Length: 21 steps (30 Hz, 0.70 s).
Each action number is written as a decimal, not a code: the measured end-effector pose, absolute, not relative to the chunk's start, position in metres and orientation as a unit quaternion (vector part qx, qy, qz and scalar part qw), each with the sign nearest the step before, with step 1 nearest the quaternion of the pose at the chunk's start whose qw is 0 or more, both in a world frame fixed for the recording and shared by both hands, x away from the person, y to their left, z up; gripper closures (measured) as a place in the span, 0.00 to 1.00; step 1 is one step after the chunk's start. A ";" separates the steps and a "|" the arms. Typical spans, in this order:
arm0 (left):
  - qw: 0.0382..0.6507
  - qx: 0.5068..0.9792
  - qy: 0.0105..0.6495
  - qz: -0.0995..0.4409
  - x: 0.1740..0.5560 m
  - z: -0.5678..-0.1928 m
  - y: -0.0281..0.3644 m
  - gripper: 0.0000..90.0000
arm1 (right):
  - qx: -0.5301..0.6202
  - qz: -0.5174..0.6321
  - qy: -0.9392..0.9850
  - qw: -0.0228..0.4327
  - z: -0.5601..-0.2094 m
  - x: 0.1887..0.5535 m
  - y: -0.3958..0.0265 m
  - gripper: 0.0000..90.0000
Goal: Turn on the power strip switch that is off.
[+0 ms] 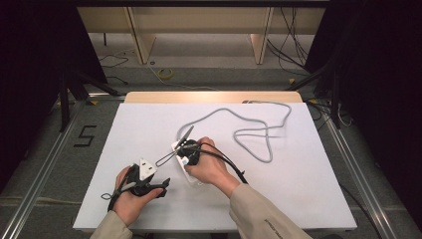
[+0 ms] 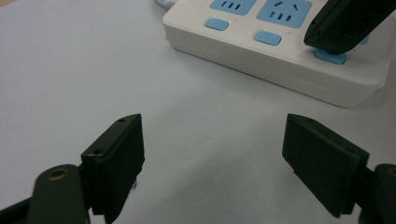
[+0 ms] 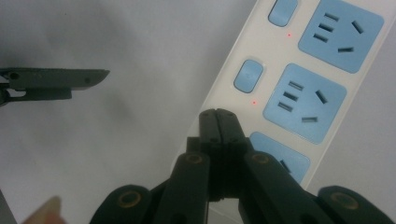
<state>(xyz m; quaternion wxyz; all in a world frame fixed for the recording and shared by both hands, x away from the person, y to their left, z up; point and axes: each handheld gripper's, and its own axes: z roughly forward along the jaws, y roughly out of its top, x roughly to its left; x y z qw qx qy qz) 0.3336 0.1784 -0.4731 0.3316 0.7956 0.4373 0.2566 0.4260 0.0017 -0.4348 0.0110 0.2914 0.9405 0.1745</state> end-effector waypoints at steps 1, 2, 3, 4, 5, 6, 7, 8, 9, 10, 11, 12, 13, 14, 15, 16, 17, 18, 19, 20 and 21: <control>0.332 0.796 0.437 0.256 0.334 -0.473 0.178 0.23 | 0.291 0.173 0.941 0.011 -0.435 0.426 0.002 1.00; 0.331 0.796 0.437 0.256 0.334 -0.473 0.178 0.23 | 0.291 0.174 0.941 0.011 -0.435 0.426 0.002 1.00; 0.331 0.796 0.437 0.257 0.334 -0.473 0.179 0.23 | 0.292 0.174 0.941 0.010 -0.435 0.426 0.002 1.00; 0.331 0.796 0.437 0.257 0.334 -0.473 0.179 0.23 | 0.289 0.175 0.941 0.011 -0.435 0.427 0.001 1.00; 0.331 0.796 0.437 0.257 0.334 -0.473 0.179 0.23 | 0.290 0.174 0.941 0.009 -0.435 0.427 0.001 1.00; 0.331 0.796 0.437 0.257 0.334 -0.473 0.178 0.23 | 0.290 0.174 0.941 0.009 -0.435 0.427 0.001 1.00; 0.331 0.796 0.437 0.257 0.334 -0.473 0.178 0.23 | 0.291 0.174 0.941 0.011 -0.436 0.427 0.002 1.00; 0.331 0.796 0.437 0.257 0.334 -0.473 0.178 0.23 | 0.294 0.173 0.940 0.011 -0.435 0.426 0.002 1.00; 0.331 0.796 0.437 0.257 0.334 -0.473 0.178 0.23 | 0.291 0.172 0.941 0.012 -0.435 0.426 0.003 1.00; 0.331 0.796 0.437 0.257 0.333 -0.473 0.178 0.23 | 0.291 0.171 0.941 0.012 -0.435 0.426 0.003 1.00; 0.331 0.796 0.437 0.257 0.333 -0.473 0.178 0.23 | 0.292 0.171 0.941 0.011 -0.435 0.426 0.003 1.00; 0.331 0.796 0.437 0.257 0.333 -0.473 0.178 0.23 | 0.293 0.172 0.941 0.011 -0.436 0.426 0.003 1.00; 0.331 0.796 0.437 0.257 0.333 -0.473 0.178 0.23 | 0.293 0.171 0.941 0.011 -0.436 0.426 0.002 1.00; 0.331 0.796 0.437 0.257 0.333 -0.473 0.178 0.23 | 0.293 0.171 0.941 0.010 -0.436 0.426 0.003 1.00; 0.331 0.796 0.437 0.257 0.333 -0.473 0.178 0.23 | 0.293 0.171 0.941 0.010 -0.435 0.426 0.003 1.00; 0.330 0.797 0.436 0.257 0.333 -0.473 0.178 0.23 | 0.290 0.170 0.942 0.013 -0.436 0.426 0.003 1.00; 0.329 0.797 0.436 0.257 0.333 -0.473 0.178 0.23 | 0.290 0.169 0.942 0.013 -0.435 0.425 0.003 1.00; 0.329 0.797 0.436 0.257 0.333 -0.473 0.178 0.23 | 0.287 0.168 0.943 0.015 -0.436 0.425 0.003 1.00; 0.329 0.797 0.436 0.257 0.333 -0.473 0.178 0.23 | 0.288 0.167 0.943 0.016 -0.436 0.425 0.004 1.00; 0.329 0.797 0.436 0.257 0.333 -0.473 0.178 0.23 | 0.289 0.168 0.942 0.016 -0.436 0.425 0.004 1.00; 0.329 0.797 0.436 0.257 0.333 -0.473 0.178 0.23 | 0.290 0.167 0.942 0.016 -0.436 0.426 0.004 1.00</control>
